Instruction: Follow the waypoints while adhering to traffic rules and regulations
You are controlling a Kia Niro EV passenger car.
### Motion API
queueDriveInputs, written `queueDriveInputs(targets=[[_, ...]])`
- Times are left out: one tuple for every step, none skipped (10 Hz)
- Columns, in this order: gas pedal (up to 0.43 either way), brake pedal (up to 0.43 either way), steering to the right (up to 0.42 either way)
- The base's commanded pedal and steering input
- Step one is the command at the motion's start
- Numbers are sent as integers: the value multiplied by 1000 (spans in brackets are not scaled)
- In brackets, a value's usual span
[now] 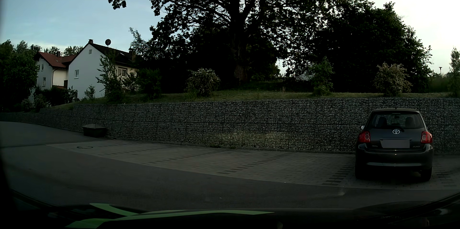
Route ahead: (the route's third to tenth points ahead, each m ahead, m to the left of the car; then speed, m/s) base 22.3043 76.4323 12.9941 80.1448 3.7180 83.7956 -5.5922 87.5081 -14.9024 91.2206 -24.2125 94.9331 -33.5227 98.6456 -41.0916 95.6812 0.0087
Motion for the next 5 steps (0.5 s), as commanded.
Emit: queueDriveInputs(targets=[[0,463,-448],[0,463,-448],[0,463,-448],[0,463,-448],[0,463,-448]])
